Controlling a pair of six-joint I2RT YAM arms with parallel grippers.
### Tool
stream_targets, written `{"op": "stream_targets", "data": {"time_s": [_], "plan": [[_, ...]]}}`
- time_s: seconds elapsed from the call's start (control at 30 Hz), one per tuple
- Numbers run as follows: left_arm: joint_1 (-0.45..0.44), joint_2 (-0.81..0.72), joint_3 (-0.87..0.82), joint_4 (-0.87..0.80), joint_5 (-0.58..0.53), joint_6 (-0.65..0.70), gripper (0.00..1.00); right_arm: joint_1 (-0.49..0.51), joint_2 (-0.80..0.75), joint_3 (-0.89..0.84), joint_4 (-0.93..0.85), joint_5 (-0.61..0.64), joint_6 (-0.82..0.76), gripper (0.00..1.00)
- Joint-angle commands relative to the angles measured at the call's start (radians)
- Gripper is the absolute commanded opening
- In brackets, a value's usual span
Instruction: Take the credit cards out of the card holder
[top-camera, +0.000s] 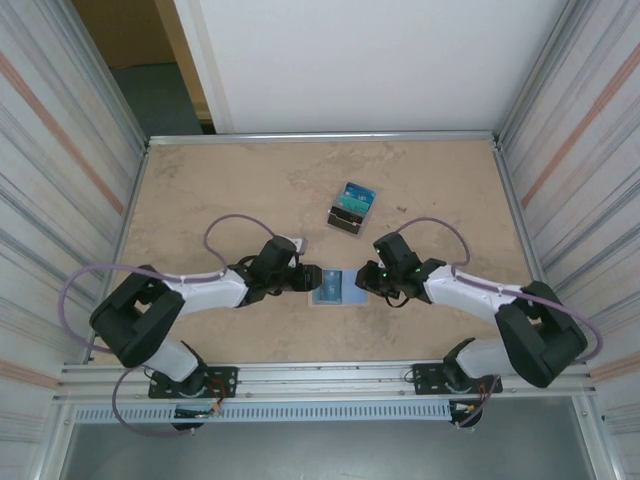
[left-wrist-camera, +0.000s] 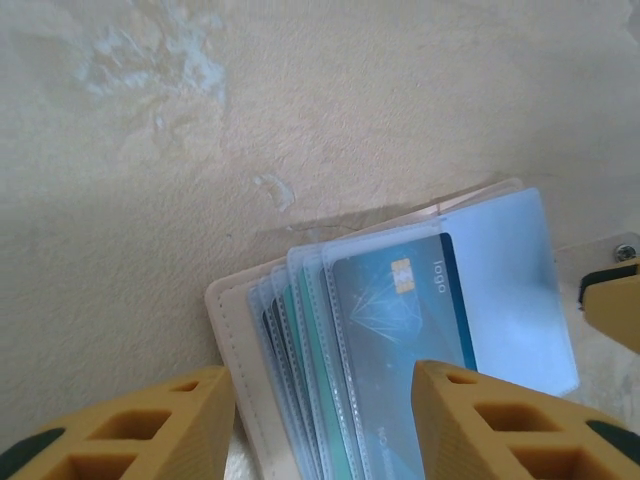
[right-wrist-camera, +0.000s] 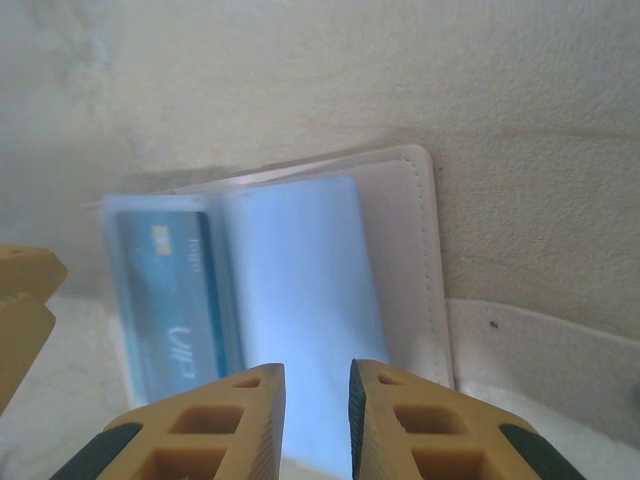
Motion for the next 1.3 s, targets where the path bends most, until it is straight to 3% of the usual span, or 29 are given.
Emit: {"op": "stream_targets", "data": {"time_s": [0.0,0.1,0.3,0.53,0.73,1.0,1.27], "plan": [[-0.019,-0.085,0.017,-0.12,-0.111,0.052,0.5,-0.007,-0.086,0.015,-0.08,0.044,-0.047,0.25],[-0.06,-0.127,0.025,-0.207,-0.209,0.081,0.48,-0.007,-0.148,0.012,-0.09,0.046,-0.074,0.26],[-0.109,-0.105,0.022,-0.208,-0.23,0.098,0.45,-0.007,-0.168,-0.012,-0.018,-0.044,-0.101,0.26],[-0.149,0.001,0.068,-0.157,-0.25,0.175,0.41,-0.003,-0.062,-0.028,0.09,-0.126,-0.104,0.23],[-0.178,0.076,0.133,-0.208,-0.297,0.229,0.41,0.001,0.054,-0.026,0.155,-0.181,-0.09,0.24],[-0.213,0.122,0.186,-0.283,-0.378,0.247,0.45,0.007,0.129,-0.021,0.193,-0.196,-0.079,0.25],[-0.234,0.152,0.211,-0.327,-0.404,0.224,0.41,0.014,0.179,-0.019,0.245,-0.219,-0.065,0.22]]}}
